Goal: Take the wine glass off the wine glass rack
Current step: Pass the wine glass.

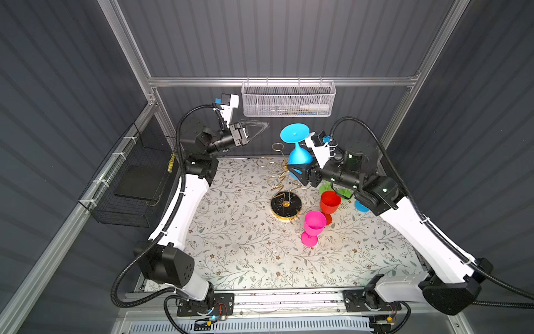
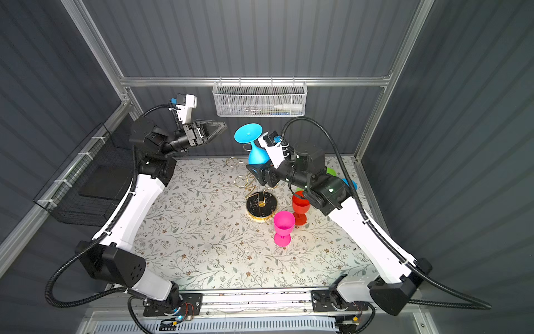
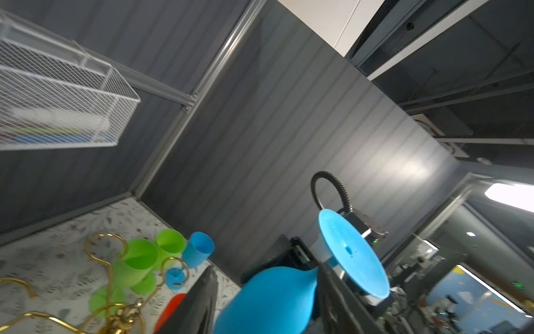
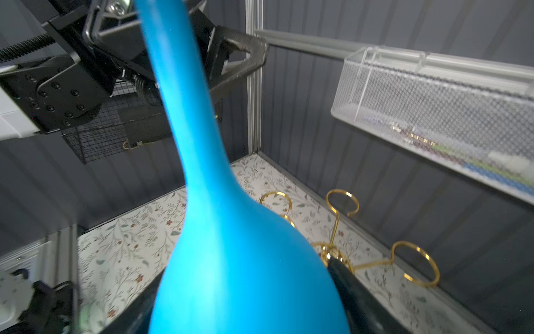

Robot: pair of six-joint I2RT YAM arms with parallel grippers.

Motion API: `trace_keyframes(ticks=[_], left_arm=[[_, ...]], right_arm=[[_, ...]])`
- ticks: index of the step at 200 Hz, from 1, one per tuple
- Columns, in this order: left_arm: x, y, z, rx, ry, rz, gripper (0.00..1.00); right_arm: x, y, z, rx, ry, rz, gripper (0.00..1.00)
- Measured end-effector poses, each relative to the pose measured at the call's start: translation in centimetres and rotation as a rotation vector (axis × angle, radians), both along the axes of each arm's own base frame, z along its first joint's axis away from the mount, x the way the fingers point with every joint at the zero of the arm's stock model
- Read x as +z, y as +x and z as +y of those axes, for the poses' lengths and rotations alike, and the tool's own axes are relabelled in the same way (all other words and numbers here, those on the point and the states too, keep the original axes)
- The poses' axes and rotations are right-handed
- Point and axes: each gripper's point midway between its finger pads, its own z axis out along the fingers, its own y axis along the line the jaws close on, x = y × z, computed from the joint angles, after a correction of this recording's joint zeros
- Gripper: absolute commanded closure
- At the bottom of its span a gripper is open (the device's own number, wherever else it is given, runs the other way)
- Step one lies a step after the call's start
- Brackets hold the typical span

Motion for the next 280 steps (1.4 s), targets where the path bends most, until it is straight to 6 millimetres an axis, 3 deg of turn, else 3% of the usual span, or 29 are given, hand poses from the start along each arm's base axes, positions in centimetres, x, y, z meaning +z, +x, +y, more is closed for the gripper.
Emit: trace_keyframes(ticks=[34, 56, 91, 118, 184, 280], left_arm=[[-3.0, 1.6, 0.2, 0.149, 0.084, -0.264, 0.5], [-4.7, 2.4, -0.1, 0.206, 0.153, -0.422, 0.53], [-3.2, 0.5, -1.4, 0.216, 0.169, -0.777, 0.52], [-2.8, -1.1, -2.4, 0.175, 0.141, -0.942, 0.52], [-4.9, -3.1, -5.9, 0.058, 0.153, -1.086, 0.56], [-5.3, -3.4, -7.5, 0.036, 0.147, -1.134, 0.57]], right_arm=[[-1.2, -1.5, -2.6, -0.033, 0.028, 0.175, 0.57], [-1.7, -2.4, -3.1, -0.029, 0.042, 0.27, 0.58], [-2.5, -3.6, -3.4, -0.013, 0.055, 0.375, 0.58], [-3.1, -4.2, -3.3, -0.001, 0.06, 0.434, 0.59], [-3.5, -4.6, -2.5, 0.035, 0.09, 0.506, 0.61], [-4.7, -4.4, -1.8, 0.049, 0.11, 0.57, 0.63]])
